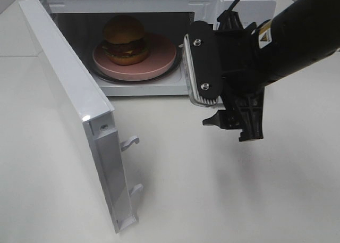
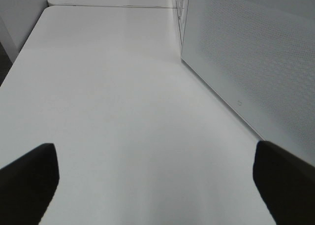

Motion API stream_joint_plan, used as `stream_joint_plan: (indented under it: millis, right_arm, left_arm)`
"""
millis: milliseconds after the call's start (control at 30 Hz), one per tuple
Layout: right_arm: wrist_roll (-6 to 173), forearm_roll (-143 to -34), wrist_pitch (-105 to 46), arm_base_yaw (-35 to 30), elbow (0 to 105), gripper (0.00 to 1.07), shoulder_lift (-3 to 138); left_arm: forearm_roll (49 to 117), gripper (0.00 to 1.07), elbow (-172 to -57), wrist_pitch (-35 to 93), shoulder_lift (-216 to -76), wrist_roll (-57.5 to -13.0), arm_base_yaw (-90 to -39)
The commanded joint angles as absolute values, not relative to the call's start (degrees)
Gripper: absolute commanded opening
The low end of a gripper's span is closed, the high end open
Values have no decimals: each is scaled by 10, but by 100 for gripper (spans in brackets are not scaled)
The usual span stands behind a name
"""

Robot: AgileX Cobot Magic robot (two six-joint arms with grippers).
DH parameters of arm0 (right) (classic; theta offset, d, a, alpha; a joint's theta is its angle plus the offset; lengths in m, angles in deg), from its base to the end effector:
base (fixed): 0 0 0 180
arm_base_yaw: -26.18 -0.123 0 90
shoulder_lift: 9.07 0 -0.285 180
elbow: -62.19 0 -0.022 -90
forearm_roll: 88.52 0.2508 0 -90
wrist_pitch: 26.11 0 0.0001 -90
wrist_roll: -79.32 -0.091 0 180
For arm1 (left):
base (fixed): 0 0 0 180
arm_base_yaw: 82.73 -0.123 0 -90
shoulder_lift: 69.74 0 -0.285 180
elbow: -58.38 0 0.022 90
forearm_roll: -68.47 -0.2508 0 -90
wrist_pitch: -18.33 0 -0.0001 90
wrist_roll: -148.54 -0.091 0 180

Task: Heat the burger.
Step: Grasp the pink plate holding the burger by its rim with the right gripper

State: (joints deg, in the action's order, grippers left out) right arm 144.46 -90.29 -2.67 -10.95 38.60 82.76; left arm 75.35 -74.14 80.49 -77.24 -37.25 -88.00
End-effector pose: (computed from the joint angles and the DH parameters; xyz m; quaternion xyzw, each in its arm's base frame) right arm 0.2437 0.1831 0.2515 -0.7359 0.5788 -0.0954 0.3383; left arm -0.0083 -0.0104 0.2810 0.0076 0.8517 -0.0094 0.5239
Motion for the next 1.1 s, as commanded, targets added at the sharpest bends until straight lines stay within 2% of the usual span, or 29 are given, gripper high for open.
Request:
stream_joint_plan:
  millis: [33, 267, 567, 1100]
  right_arm:
    - [1438, -908, -54, -116, 405, 84, 854]
    - [1422, -927, -79, -116, 444, 83, 901]
    - [1343, -1008, -90, -116, 530, 82, 991]
    - [1318, -993, -124, -115, 620, 81, 1106]
  left_arm:
    - [758, 100, -740, 798, -766, -370, -882]
    - [758, 100, -740, 798, -766, -370, -882]
    - [758, 100, -740, 798, -766, -370, -882]
    - [758, 100, -740, 798, -766, -370, -882]
